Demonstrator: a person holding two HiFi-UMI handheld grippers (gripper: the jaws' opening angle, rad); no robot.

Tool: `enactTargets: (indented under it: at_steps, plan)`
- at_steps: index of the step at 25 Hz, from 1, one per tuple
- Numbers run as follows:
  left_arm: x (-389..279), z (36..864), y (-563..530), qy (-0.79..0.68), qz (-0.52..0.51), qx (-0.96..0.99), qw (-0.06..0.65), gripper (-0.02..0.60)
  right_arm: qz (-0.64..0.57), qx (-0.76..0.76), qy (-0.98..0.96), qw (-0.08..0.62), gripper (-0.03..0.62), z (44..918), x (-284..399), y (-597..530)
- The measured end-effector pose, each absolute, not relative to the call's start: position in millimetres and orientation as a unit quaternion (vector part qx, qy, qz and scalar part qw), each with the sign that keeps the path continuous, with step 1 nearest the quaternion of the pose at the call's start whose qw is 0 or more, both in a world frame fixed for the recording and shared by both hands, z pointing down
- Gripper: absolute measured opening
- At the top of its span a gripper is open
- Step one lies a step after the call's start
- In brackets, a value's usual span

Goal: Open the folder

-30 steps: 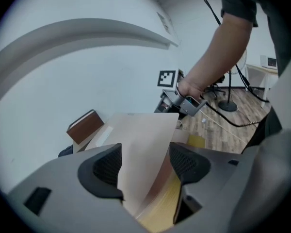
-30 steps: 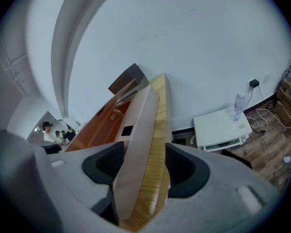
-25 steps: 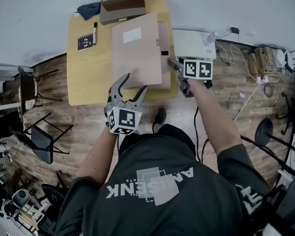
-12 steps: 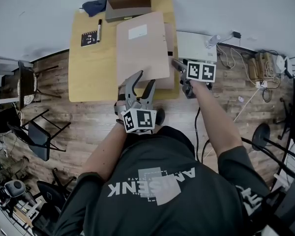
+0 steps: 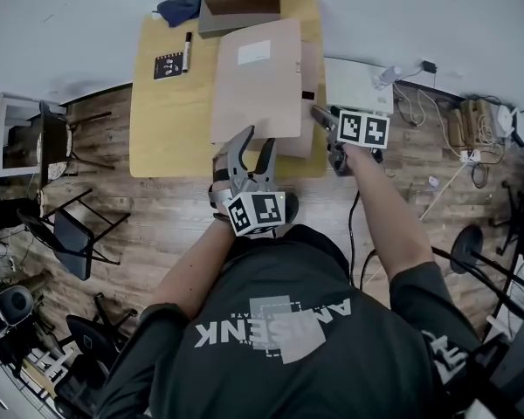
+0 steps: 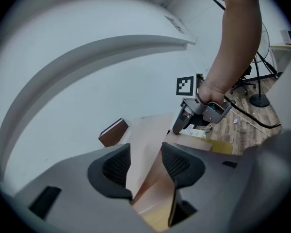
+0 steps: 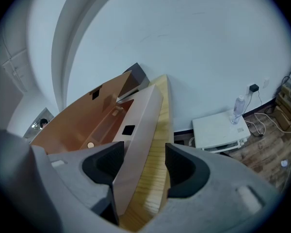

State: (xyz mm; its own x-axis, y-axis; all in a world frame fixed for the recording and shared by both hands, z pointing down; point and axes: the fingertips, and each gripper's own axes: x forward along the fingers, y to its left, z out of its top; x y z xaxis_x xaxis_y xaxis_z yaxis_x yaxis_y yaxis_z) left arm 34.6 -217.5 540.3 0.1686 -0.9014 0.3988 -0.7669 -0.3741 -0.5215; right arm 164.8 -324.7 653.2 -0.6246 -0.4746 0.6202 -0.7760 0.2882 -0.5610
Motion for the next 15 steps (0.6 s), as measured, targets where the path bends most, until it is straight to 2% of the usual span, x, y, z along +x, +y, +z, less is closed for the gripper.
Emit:
enactTargets:
  at_steps: [3,6,15]
  plan:
    - [30,549,-219,0.542,-0.363,-0.751,0.103,0.204,0.443,0.395,-0.786,0.172,0.252,653,160,-326]
    - [29,549,-219,0.537,-0.383,-0.739,0.138,0.204,0.44,0.394,-0.787,0.176,0.252,652,158,-327]
    - [11,526,-236,0.607,-0.326,-0.714,0.126,0.185,0.437,0.392,-0.788,0.182,0.252,655,157,-328]
